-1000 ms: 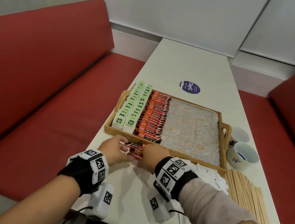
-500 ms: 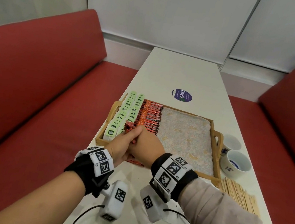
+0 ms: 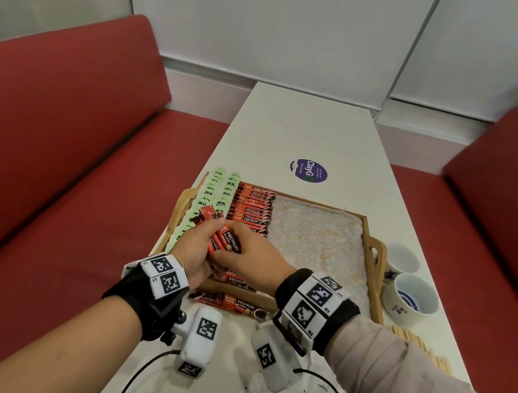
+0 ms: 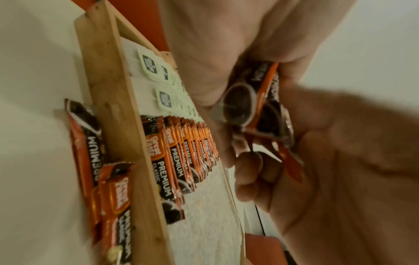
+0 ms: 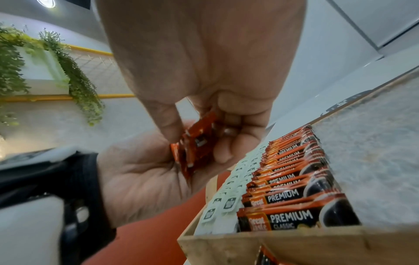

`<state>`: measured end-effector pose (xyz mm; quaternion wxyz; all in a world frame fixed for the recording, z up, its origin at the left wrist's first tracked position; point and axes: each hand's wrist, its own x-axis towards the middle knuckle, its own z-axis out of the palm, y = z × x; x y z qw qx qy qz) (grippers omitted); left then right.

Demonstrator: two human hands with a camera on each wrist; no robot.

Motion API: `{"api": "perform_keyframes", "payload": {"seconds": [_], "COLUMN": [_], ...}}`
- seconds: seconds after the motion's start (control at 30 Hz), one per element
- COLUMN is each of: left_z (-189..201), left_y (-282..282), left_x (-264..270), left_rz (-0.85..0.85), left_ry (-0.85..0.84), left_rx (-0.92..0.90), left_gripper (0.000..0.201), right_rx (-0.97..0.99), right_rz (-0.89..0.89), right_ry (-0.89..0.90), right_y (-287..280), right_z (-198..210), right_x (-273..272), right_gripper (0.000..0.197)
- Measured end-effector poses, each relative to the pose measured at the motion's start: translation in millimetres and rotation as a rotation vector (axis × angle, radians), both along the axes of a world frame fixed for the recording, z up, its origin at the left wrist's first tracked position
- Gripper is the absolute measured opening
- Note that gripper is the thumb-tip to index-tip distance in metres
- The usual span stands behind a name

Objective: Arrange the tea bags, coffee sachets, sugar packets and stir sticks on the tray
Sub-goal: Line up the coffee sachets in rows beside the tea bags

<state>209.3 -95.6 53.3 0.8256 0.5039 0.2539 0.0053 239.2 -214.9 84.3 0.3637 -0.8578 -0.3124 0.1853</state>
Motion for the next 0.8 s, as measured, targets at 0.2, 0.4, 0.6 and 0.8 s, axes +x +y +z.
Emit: {"api": "perform_keyframes", "payload": {"seconds": [0.2,0.4,0.6,0.8], "left_z": [2.2,-2.2,-6.0,-8.8], "left_y": [12.6,27.6,39.9,57.6], "left_x": [13.1,31.4,52.4,77.6], "left_rz": [-0.005,0.062,0.069,0.053], "left_ry": [-0.099,-0.111,-0.058,-0.044], "left_rx": [-0.015,0.097,0.136,0.199], "left_gripper": [0.029,0.052,0.019,0.016], "right_rx": [0.085,0.132,0.101,0.027], "right_rz": [-0.109,-0.224,-0.239,-0.344], "right_ry": [0.012,0.085,0.059,-0.057], "right_y": [0.4,2.6,0.6,-4.0], "right_z": [-2.1,-11.1,-13.5,-15.6], "right_x": [22.8,55.1,93.3,151.2], "right_gripper": [0.032,0.021,0.017,0.009]}}
